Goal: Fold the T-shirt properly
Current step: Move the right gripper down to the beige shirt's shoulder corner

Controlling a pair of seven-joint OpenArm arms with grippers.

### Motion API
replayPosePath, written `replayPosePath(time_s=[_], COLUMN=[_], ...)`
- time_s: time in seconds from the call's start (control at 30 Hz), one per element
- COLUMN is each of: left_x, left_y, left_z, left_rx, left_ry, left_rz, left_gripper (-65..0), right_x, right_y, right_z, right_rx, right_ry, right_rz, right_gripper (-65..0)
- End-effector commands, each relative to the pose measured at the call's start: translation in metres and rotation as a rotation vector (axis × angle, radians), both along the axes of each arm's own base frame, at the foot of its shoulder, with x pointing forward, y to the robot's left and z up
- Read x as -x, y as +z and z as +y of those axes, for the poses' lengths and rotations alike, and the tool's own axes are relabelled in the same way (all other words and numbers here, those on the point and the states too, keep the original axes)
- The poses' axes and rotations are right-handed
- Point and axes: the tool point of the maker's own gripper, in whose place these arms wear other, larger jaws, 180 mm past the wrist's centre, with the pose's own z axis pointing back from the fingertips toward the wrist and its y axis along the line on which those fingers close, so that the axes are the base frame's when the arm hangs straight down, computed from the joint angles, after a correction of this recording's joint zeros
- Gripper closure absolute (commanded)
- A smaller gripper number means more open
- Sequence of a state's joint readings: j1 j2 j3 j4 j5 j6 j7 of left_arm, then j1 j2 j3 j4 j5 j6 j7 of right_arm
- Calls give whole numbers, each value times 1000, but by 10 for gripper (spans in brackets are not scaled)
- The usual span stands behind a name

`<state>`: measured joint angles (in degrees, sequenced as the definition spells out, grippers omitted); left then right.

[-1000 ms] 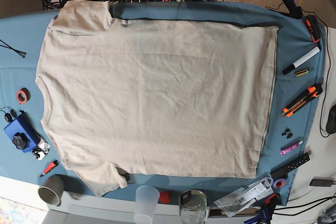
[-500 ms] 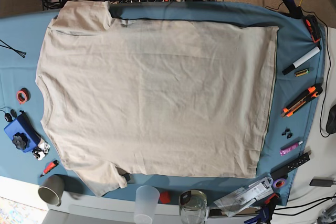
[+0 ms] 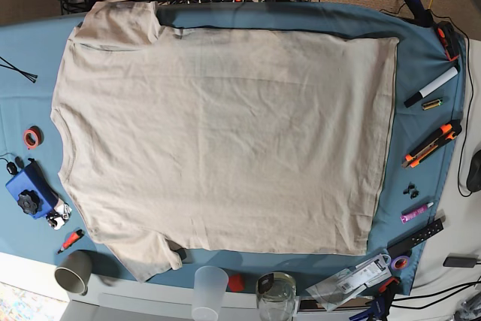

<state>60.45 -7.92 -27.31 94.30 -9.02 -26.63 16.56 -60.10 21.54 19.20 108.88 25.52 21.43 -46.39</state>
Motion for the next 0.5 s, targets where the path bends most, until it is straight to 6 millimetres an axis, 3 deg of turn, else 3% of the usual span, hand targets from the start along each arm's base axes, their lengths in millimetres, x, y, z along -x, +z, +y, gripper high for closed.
replayPosePath(time_s=[0.0,0.3,0.47], left_x=[1,-20,-21], left_y=[9,26,26], left_z=[1,-3,-3], left_rx=[-4,-14,-14], left_ry=[-15,-53,-54], left_rz=[-12,-73,-75], left_gripper=[0,0,0], right_x=[-7,-52,-65], right_y=[13,84,107], right_z=[-6,-29,-48], right_rx=[9,24,93], right_ry=[-3,-29,-39], right_rz=[-24,-200,-273], right_gripper=[0,0,0])
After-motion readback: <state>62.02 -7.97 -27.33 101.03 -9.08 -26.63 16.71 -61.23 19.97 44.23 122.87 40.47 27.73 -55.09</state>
